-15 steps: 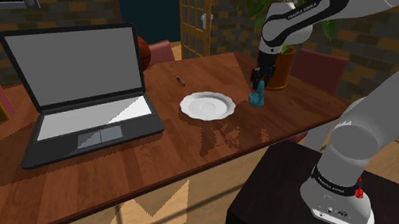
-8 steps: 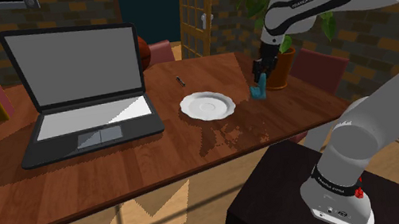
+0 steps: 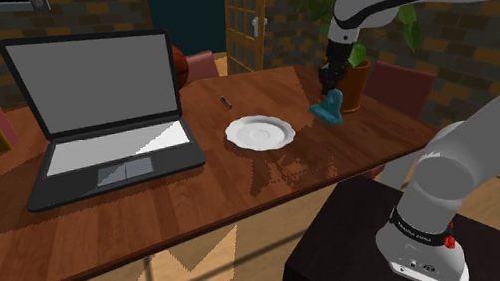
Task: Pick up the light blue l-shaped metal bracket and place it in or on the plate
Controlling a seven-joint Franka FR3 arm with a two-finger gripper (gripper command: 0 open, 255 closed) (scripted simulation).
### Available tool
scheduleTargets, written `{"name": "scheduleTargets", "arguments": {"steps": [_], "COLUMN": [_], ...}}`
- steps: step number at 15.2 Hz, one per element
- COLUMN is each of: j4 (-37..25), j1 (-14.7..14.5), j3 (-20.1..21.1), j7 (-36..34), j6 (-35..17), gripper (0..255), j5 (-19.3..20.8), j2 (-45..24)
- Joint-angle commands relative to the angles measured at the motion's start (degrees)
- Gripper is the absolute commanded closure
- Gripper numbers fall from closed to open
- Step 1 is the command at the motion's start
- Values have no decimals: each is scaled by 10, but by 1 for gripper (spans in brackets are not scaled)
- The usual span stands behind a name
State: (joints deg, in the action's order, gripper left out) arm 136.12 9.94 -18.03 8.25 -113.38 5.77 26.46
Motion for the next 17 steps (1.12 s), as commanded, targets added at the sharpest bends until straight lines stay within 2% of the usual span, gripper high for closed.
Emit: {"name": "scheduleTargets", "arguments": {"steps": [1, 9, 17], "j4": [-14, -78, -183], "j1": [-11, -59, -101], "j3": [15, 85, 143], "j7": [-20, -116, -204], "j6": [6, 8, 21], "gripper": [255, 255, 255], "j5": [-9, -45, -66], "j2": [-10, -73, -164]}}
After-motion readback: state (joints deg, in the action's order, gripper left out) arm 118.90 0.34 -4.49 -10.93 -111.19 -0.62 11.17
